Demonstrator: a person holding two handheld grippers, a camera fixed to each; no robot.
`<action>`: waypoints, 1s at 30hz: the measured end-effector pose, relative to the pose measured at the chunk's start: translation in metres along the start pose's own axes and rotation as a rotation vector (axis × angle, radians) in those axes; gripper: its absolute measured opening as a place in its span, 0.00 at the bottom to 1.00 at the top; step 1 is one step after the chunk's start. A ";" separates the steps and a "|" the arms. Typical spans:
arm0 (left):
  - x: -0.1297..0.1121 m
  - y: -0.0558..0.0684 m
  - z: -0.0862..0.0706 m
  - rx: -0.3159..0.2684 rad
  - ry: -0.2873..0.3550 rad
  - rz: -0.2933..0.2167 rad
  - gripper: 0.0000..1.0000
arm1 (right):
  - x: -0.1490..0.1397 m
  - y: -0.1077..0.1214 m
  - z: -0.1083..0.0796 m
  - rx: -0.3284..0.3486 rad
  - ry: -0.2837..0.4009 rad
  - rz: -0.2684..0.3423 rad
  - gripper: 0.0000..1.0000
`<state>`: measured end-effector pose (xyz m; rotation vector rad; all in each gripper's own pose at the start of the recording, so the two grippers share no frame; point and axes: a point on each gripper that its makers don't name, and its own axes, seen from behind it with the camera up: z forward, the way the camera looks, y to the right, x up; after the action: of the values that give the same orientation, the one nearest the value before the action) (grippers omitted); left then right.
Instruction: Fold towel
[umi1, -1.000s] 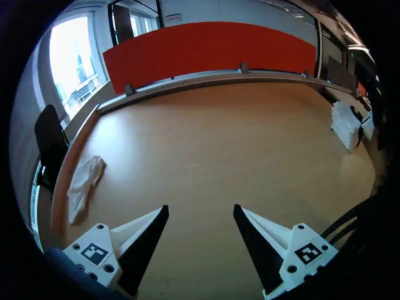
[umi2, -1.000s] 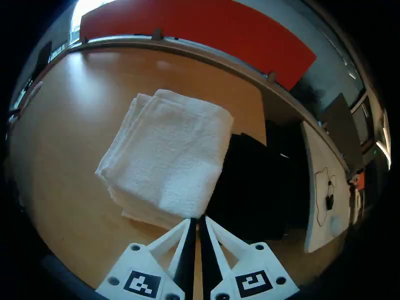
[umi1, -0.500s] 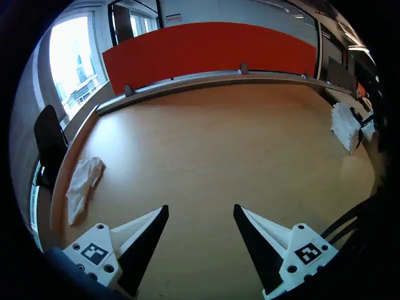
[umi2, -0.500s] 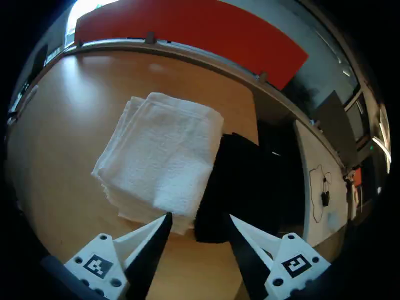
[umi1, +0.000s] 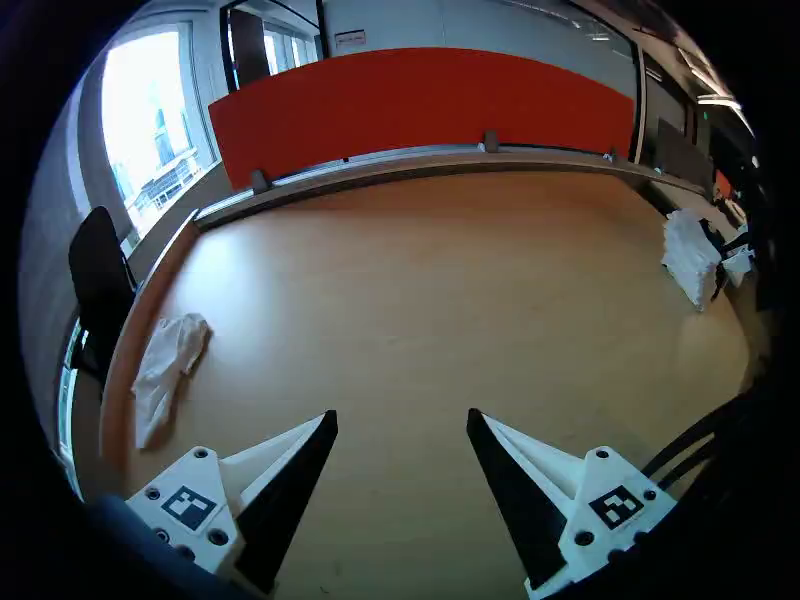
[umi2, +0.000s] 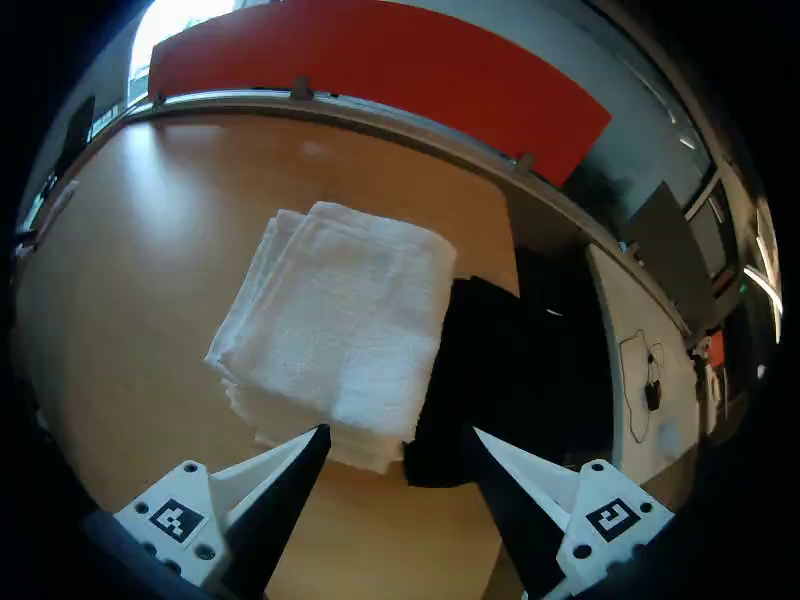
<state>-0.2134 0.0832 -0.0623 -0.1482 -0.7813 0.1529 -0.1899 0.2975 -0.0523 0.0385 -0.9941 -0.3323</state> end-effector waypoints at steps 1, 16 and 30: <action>0.000 -0.001 0.000 0.001 0.001 -0.001 0.96 | 0.001 -0.002 -0.001 0.000 0.004 0.005 1.00; 0.003 -0.007 -0.001 0.007 0.017 -0.021 0.96 | 0.018 -0.024 -0.006 0.004 0.061 0.201 1.00; 0.013 -0.012 -0.004 0.019 0.048 -0.028 0.96 | 0.042 -0.024 -0.025 -0.073 0.186 0.310 1.00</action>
<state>-0.2005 0.0734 -0.0539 -0.1224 -0.7337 0.1302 -0.1546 0.2599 -0.0357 -0.1479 -0.7886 -0.0783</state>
